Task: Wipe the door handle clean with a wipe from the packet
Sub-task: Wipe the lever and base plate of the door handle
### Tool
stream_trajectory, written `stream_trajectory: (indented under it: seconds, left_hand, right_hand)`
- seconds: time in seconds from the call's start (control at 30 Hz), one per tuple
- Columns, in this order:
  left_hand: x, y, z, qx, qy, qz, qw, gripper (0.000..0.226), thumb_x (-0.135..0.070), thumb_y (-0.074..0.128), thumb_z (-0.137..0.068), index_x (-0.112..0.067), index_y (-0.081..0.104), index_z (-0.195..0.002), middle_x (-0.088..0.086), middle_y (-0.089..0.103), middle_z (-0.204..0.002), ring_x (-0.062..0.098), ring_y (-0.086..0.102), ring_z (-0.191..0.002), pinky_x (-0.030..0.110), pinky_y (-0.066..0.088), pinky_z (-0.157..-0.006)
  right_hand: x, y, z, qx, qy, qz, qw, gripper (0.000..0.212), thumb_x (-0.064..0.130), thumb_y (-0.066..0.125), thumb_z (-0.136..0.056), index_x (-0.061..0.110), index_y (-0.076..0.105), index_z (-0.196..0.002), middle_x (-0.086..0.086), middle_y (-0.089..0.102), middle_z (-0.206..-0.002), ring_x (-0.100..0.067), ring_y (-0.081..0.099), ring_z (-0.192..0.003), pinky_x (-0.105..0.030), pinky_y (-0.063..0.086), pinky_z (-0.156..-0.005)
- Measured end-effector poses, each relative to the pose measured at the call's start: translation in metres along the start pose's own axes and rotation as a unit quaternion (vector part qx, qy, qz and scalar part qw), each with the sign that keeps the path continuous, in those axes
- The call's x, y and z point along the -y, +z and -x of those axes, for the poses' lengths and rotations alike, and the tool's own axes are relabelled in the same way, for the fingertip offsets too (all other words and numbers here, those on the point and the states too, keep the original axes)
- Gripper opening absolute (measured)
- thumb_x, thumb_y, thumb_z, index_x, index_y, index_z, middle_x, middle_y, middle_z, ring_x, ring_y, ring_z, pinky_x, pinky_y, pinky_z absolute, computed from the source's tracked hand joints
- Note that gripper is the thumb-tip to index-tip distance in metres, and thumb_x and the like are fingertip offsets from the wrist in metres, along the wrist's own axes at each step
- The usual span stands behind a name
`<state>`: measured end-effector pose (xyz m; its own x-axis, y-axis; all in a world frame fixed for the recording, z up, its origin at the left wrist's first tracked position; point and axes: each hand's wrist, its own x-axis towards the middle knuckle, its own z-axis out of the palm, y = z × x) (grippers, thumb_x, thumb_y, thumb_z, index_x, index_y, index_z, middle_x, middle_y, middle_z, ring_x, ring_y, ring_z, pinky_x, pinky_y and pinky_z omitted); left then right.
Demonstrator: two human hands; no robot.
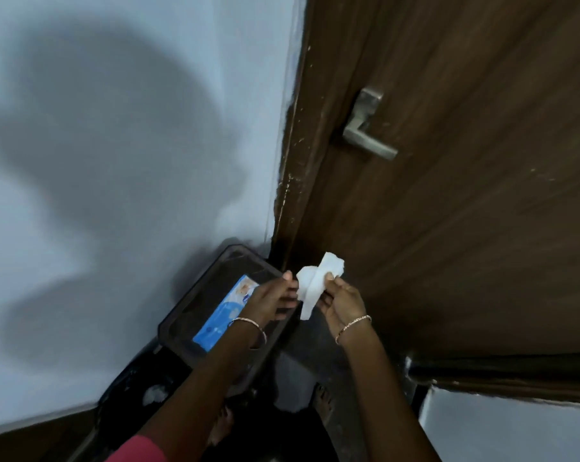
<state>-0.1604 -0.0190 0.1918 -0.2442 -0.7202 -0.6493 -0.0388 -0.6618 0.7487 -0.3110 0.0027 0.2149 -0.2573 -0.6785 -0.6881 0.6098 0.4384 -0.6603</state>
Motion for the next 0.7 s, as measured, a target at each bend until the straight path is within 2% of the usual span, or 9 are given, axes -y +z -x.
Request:
stream_trajectory:
  seconds: [0.1,0.17,0.27,0.37,0.47,0.57,0.63,0.7]
  left_hand:
    - [-0.023,0.041,0.005,-0.032,0.088,0.004,0.996,0.005,-0.021,0.072,-0.09,-0.017,0.073,-0.086,0.001,0.073,-0.076,0.016,0.066,-0.073,0.026,0.053,-0.062]
    - [-0.038,0.068,0.001,-0.058,0.128,-0.006,0.99,0.009,-0.008,0.072,-0.088,-0.017,0.072,-0.085,0.001,0.072,-0.075,0.014,0.065,-0.07,0.024,0.053,-0.059]
    - [-0.061,0.103,-0.007,-0.079,0.127,0.026,0.988,0.013,-0.005,0.07,-0.089,-0.017,0.071,-0.086,0.002,0.073,-0.082,0.017,0.068,-0.074,0.028,0.054,-0.064]
    - [-0.079,0.132,-0.014,-0.109,0.133,0.058,0.983,0.015,-0.009,0.065,-0.093,-0.019,0.072,-0.086,0.0,0.074,-0.081,0.016,0.07,-0.075,0.027,0.052,-0.061]
    - [-0.099,0.152,-0.016,-0.131,0.143,0.085,0.977,0.016,-0.012,0.062,-0.095,-0.02,0.072,-0.086,0.0,0.073,-0.078,0.013,0.069,-0.07,0.025,0.053,-0.059]
    - [-0.119,0.158,-0.015,-0.152,0.151,0.11,0.971,0.016,-0.016,0.062,-0.096,-0.018,0.073,-0.086,0.0,0.073,-0.077,0.014,0.068,-0.071,0.027,0.053,-0.061]
    - [-0.128,0.158,-0.016,-0.167,0.157,0.124,0.965,0.015,-0.018,0.062,-0.096,-0.018,0.074,-0.086,-0.001,0.073,-0.076,0.014,0.068,-0.07,0.027,0.053,-0.061]
    - [-0.136,0.156,-0.018,-0.181,0.158,0.13,0.962,0.016,-0.018,0.061,-0.096,-0.018,0.074,-0.086,-0.001,0.074,-0.076,0.013,0.068,-0.069,0.027,0.054,-0.061]
  right_hand:
    - [0.044,-0.016,0.007,0.044,-0.017,0.023,0.999,0.03,0.007,0.045,-0.105,-0.005,0.055,-0.13,-0.015,0.07,-0.101,-0.023,0.068,-0.086,-0.033,0.056,-0.074]
    - [0.076,-0.03,0.006,0.068,-0.037,0.054,0.995,0.026,0.007,0.045,-0.104,0.002,0.059,-0.126,-0.011,0.071,-0.1,-0.021,0.068,-0.088,-0.033,0.055,-0.075]
    - [0.124,-0.048,0.004,0.084,-0.104,0.083,0.988,0.019,0.006,0.049,-0.103,0.014,0.063,-0.113,-0.006,0.072,-0.097,-0.016,0.069,-0.084,-0.027,0.058,-0.068]
    - [0.175,-0.056,-0.002,0.068,-0.22,0.124,0.965,0.016,0.004,0.054,-0.1,0.017,0.06,-0.095,-0.006,0.07,-0.086,-0.014,0.066,-0.075,-0.026,0.057,-0.061]
    - [0.221,-0.048,-0.007,0.061,-0.352,0.208,0.911,0.015,0.005,0.061,-0.096,0.018,0.063,-0.089,-0.003,0.068,-0.076,-0.015,0.061,-0.071,-0.033,0.05,-0.067]
    - [0.248,-0.023,-0.016,0.022,-0.461,0.289,0.839,0.018,0.012,0.067,-0.09,0.023,0.065,-0.076,0.013,0.061,-0.06,-0.005,0.055,-0.059,-0.027,0.047,-0.063]
    - [0.254,-0.003,-0.022,0.005,-0.508,0.333,0.794,0.011,0.012,0.068,-0.088,0.018,0.071,-0.08,0.008,0.066,-0.064,-0.011,0.061,-0.062,-0.026,0.046,-0.066]
    - [0.252,0.014,-0.031,0.01,-0.518,0.375,0.768,0.008,0.009,0.068,-0.089,0.008,0.076,-0.091,-0.006,0.076,-0.079,-0.021,0.07,-0.074,-0.019,0.039,-0.067]
